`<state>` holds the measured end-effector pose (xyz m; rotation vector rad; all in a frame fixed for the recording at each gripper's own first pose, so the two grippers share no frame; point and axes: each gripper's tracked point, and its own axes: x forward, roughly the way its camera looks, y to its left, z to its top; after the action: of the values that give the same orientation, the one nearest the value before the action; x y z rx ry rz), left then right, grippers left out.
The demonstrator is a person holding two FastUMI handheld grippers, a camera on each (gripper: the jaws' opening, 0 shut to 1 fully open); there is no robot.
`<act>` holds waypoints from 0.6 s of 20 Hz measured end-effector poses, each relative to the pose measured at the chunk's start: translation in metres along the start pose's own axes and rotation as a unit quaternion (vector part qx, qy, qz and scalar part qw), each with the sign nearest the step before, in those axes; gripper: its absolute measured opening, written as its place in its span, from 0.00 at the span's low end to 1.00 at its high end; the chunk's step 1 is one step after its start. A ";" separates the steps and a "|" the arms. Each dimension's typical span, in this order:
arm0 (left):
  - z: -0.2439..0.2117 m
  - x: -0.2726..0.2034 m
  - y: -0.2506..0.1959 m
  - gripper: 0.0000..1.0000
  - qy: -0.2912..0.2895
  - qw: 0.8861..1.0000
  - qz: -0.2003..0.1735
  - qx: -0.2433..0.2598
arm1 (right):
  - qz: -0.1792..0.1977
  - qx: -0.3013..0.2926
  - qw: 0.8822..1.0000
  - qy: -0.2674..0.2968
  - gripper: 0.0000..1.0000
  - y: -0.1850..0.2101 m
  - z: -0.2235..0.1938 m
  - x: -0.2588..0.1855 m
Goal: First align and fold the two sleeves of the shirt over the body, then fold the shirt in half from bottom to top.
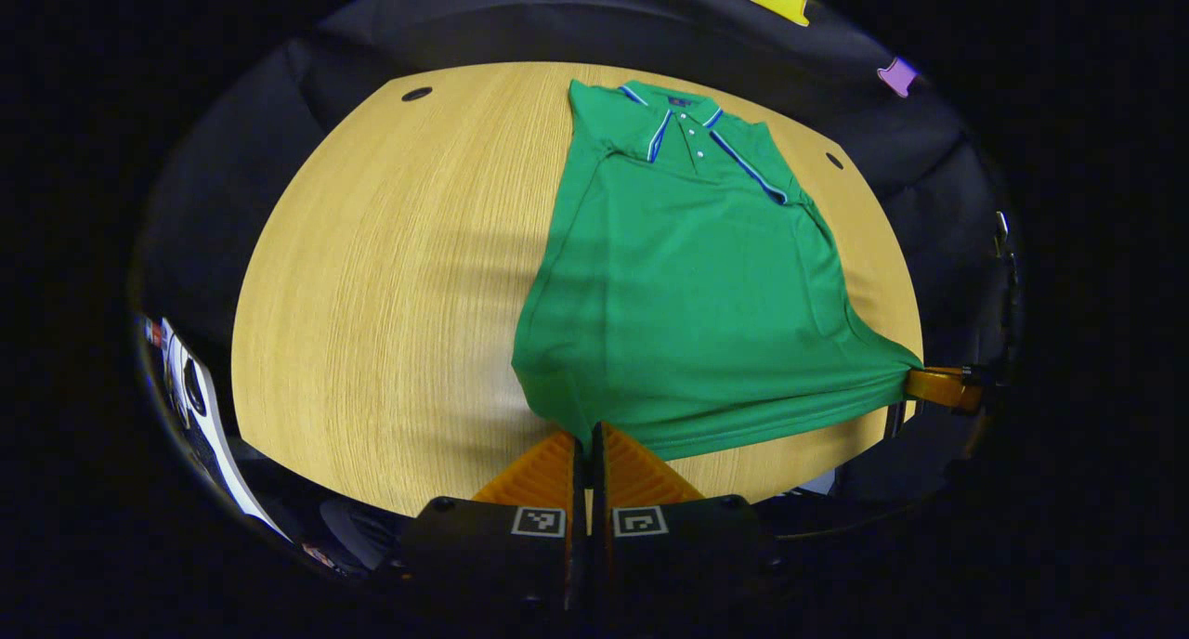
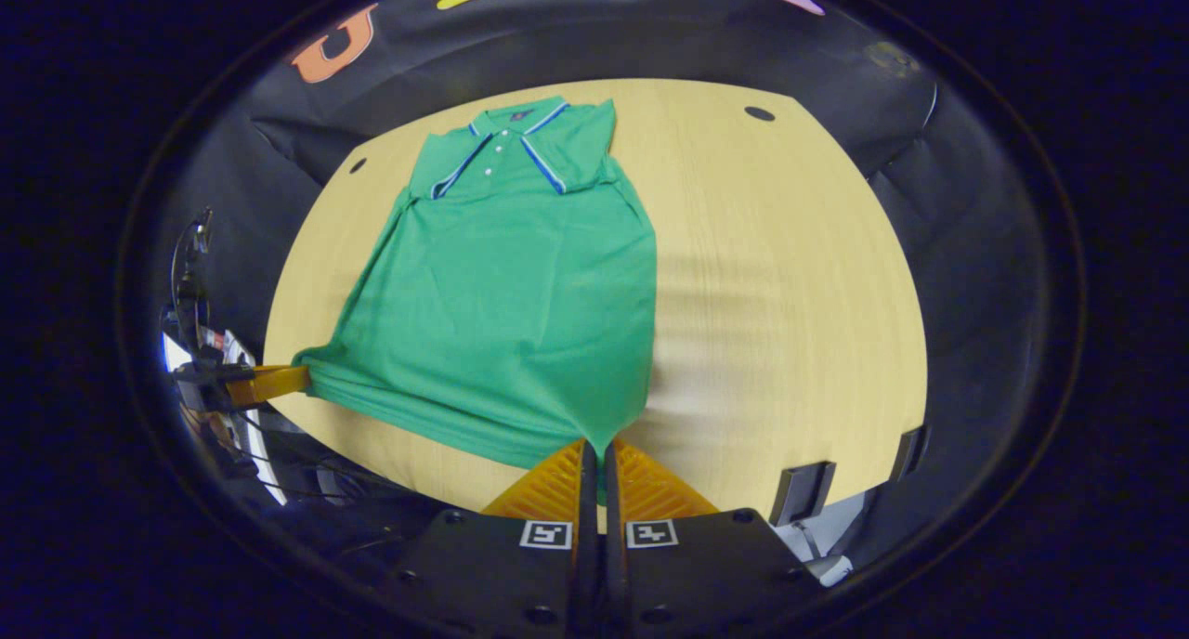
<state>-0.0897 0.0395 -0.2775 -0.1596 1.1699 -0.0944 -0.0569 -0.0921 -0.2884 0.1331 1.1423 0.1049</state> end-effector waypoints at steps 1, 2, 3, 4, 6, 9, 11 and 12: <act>0.011 -0.003 0.000 0.05 -0.009 1.000 0.001 0.007 | 0.002 0.001 1.000 -0.009 0.07 0.000 0.013 -0.005; 0.022 -0.006 0.001 0.05 -0.018 1.000 0.004 0.012 | 0.003 0.003 1.000 -0.019 0.03 -0.001 0.025 -0.009; 0.033 -0.009 0.000 0.05 -0.026 1.000 0.003 0.014 | 0.002 0.004 1.000 -0.028 0.03 -0.002 0.038 -0.013; 0.044 -0.010 -0.001 0.05 -0.032 0.999 0.001 0.013 | 0.002 0.003 0.999 -0.037 0.03 -0.003 0.050 -0.016; 0.072 -0.012 -0.003 0.05 -0.055 0.998 -0.001 0.020 | 0.000 -0.002 0.999 -0.051 0.03 -0.005 0.072 -0.020; 0.105 -0.011 -0.009 0.05 -0.073 0.997 -0.008 0.013 | -0.008 -0.013 0.998 -0.065 0.03 -0.010 0.103 -0.020; 0.127 -0.011 -0.010 0.05 -0.083 0.996 -0.009 0.017 | -0.013 -0.015 0.997 -0.075 0.03 -0.011 0.124 -0.020; 0.139 -0.009 -0.016 0.05 -0.094 0.995 -0.017 0.021 | -0.019 -0.017 0.997 -0.079 0.07 -0.013 0.133 -0.019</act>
<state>0.0345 0.0360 -0.2134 -0.1485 0.9777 -0.1307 0.0570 -0.1148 -0.2188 0.0884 0.9847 0.0789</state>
